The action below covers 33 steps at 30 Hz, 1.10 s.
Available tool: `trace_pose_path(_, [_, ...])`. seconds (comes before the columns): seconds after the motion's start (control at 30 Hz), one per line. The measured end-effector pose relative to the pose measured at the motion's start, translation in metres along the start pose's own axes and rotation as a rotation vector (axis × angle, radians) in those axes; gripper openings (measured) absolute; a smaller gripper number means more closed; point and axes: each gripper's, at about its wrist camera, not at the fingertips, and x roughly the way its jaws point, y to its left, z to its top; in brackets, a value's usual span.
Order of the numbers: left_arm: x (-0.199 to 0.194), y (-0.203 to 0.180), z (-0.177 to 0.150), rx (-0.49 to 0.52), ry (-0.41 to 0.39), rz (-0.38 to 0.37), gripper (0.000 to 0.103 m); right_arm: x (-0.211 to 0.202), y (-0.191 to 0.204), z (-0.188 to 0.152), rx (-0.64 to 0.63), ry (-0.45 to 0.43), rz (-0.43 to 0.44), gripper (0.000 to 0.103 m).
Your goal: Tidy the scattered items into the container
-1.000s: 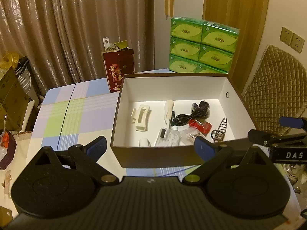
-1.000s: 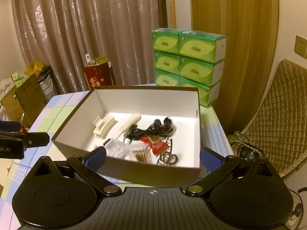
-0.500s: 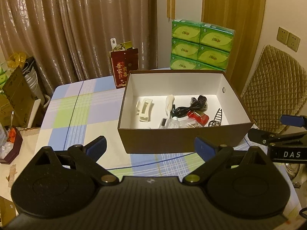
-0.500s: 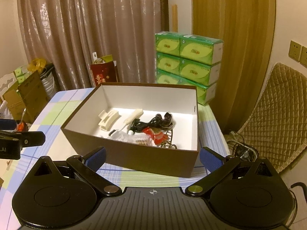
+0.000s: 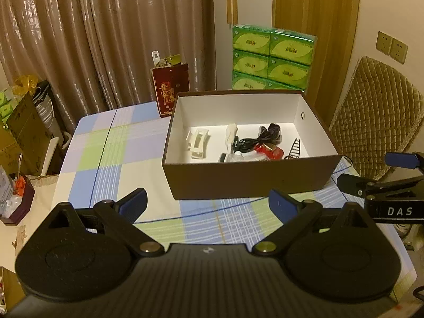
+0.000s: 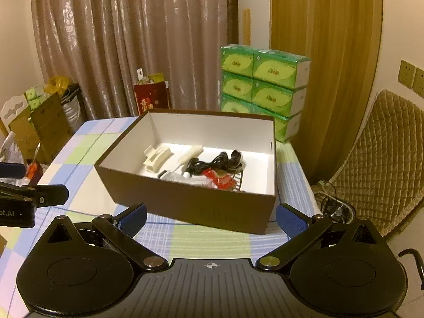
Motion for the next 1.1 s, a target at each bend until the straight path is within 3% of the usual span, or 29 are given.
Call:
trace_pose_path(0.83, [0.002,0.0,-0.034,0.031,0.074,-0.019,0.096,-0.005,0.023,-0.027,-0.027,0.041,0.011,0.101])
trace_pose_path(1.1, [0.001,0.001,-0.035,0.036,0.065,-0.023,0.097,-0.003,0.024,-0.026,-0.027,0.037,0.009,0.101])
